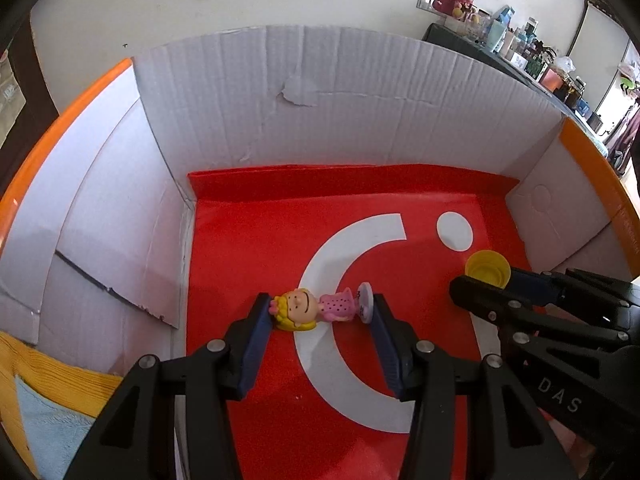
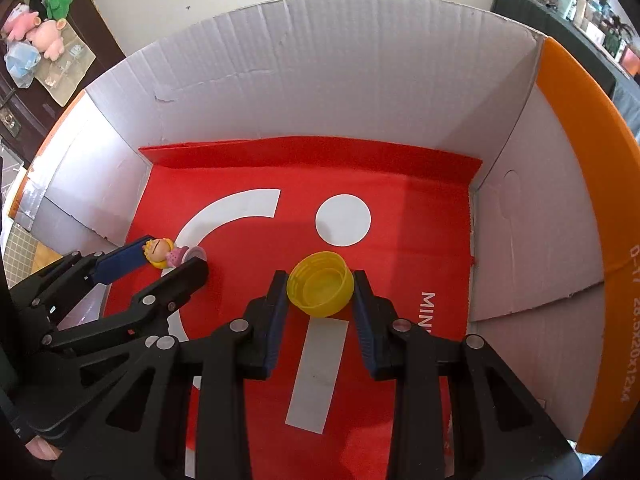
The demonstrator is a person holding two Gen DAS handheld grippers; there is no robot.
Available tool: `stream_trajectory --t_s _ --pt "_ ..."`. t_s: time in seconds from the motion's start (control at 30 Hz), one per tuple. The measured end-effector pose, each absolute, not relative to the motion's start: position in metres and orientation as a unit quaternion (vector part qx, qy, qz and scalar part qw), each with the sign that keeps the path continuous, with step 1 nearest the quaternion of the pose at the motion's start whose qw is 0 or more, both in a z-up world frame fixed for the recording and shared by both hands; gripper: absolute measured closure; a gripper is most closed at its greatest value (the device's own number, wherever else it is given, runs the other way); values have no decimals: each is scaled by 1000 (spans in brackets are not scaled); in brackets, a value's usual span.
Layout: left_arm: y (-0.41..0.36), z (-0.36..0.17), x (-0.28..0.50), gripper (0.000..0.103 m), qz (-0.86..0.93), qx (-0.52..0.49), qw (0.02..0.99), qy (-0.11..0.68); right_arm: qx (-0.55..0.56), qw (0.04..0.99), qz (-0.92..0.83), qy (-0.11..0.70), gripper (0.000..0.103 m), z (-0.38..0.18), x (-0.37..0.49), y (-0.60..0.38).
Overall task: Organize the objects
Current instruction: 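Lower and release the girl figurine onto the red mat while right tool releases the lid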
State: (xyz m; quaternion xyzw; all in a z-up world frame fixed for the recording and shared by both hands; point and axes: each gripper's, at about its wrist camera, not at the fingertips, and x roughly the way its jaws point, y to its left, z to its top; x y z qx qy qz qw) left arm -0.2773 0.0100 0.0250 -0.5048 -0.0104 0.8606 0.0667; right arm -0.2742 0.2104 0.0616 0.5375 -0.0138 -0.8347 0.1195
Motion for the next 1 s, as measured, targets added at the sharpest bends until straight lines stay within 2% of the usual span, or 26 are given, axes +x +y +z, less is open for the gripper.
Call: stream_trajectory --t_s 0.43,0.57,0.6,1.0 --pt "11 26 -282 49 860 -504 71 -17 537 123 -834 -29 71 64 -271 227" --pt "6 28 -284 47 861 -503 66 -32 535 123 -835 -40 56 66 -272 238" --pt "5 28 -285 47 861 -503 68 -38 534 126 -835 -45 55 67 -272 240" --pt "12 51 -273 46 877 -475 69 -32 496 137 -855 -69 55 79 -255 250"
